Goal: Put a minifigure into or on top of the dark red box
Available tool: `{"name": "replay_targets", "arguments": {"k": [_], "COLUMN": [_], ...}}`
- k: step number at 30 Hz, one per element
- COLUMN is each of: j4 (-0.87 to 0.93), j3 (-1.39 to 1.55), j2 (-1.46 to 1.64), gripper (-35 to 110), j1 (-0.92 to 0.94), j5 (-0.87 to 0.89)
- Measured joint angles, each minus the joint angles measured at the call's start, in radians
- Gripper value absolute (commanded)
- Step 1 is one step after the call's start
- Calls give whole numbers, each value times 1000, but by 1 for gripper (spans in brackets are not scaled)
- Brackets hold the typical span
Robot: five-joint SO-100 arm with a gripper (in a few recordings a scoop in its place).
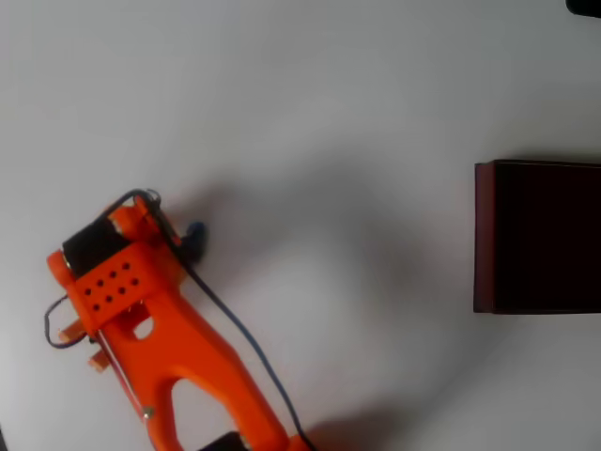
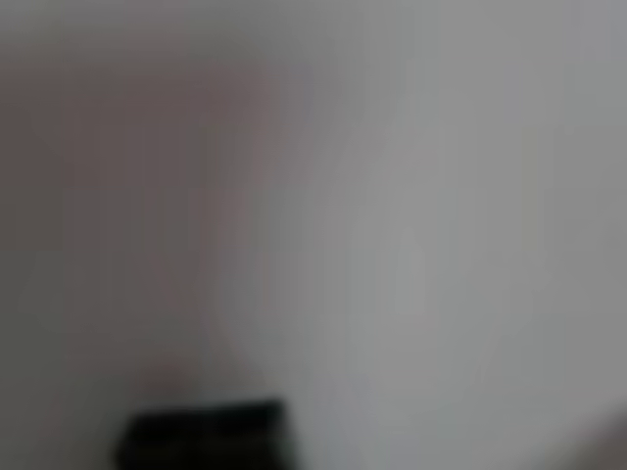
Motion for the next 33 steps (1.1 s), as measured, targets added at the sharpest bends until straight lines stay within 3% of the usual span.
{"name": "replay_targets", "arguments": {"k": [13, 23, 33], "j4": [66, -89, -181], "j3": [48, 281, 308], "j2": [71, 273, 196], "gripper": [39, 36, 35], "j1": [100, 178, 189], "j5": [-163, -272, -276]}}
